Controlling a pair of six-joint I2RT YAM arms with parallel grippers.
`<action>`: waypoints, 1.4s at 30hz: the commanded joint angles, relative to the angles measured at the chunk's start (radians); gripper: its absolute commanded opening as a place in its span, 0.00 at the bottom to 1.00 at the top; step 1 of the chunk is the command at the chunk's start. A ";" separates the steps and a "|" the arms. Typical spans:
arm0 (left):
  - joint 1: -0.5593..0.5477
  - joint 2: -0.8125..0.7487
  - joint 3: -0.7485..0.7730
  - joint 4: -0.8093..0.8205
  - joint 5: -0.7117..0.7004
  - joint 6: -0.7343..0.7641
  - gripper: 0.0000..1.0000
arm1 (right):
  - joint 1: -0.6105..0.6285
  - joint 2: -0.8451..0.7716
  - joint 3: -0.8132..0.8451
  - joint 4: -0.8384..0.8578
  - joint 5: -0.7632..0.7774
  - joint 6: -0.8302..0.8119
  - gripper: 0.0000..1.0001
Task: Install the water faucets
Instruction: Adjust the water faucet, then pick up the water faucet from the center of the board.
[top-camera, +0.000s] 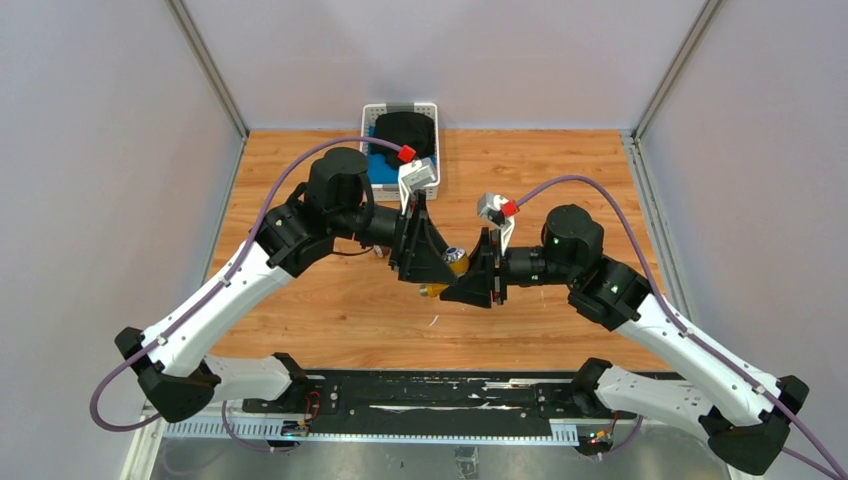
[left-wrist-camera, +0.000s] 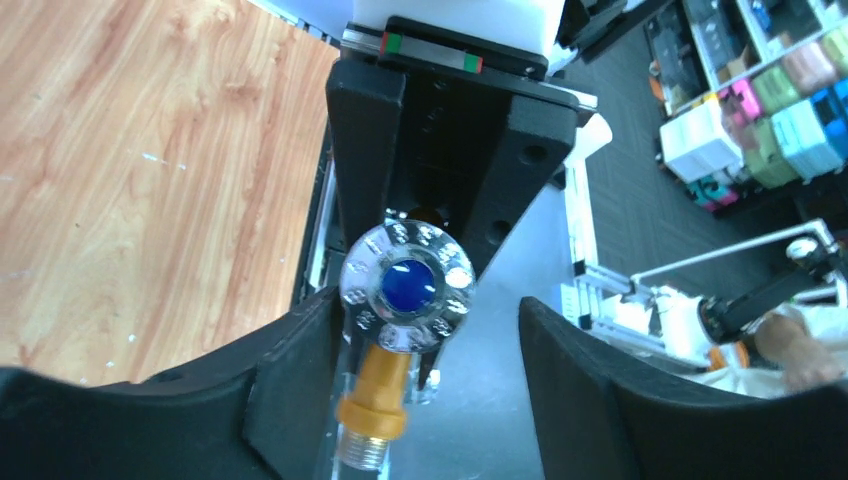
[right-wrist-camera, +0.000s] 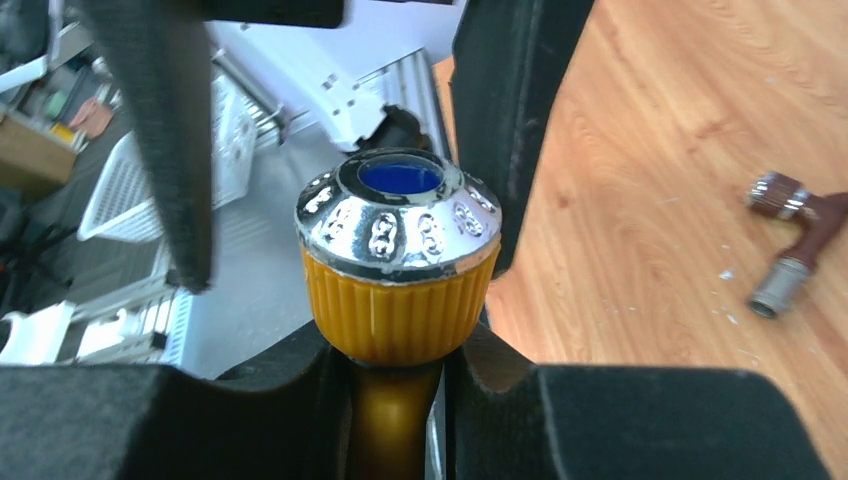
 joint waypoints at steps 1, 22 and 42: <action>-0.002 -0.024 0.038 -0.032 -0.048 0.024 0.77 | 0.002 -0.046 -0.041 0.075 0.126 0.024 0.00; 0.084 -0.022 -0.242 -0.255 -1.036 -0.019 1.00 | 0.002 -0.264 -0.140 -0.143 1.029 -0.221 0.00; 0.083 0.534 -0.157 -0.135 -1.259 -0.590 0.89 | -0.002 -0.181 -0.076 -0.274 1.006 -0.128 0.00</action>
